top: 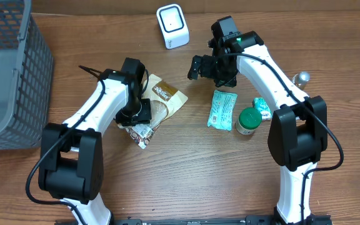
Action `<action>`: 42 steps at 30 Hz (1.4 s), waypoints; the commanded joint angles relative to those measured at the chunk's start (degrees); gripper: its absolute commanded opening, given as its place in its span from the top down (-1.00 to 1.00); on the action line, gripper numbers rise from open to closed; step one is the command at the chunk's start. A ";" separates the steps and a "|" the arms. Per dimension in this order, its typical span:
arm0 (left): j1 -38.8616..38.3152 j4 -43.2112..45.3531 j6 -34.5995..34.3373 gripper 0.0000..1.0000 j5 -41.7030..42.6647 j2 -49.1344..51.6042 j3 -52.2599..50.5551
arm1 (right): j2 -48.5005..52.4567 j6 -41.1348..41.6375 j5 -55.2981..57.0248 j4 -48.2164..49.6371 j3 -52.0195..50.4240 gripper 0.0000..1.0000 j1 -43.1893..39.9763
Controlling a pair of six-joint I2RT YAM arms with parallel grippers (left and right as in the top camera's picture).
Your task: Scan the item barcode
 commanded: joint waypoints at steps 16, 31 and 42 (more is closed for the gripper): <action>0.50 -8.44 4.09 -0.11 4.61 -0.24 10.62 | -0.20 -0.02 -13.22 12.66 1.20 -0.41 0.39; 0.72 1.62 0.52 -0.28 2.08 -0.24 1.92 | 8.15 -0.02 -2.82 13.00 0.92 0.81 14.19; 0.74 2.54 -1.38 -0.24 -2.84 -0.22 1.46 | 9.31 1.51 7.04 -1.73 -0.94 0.74 14.67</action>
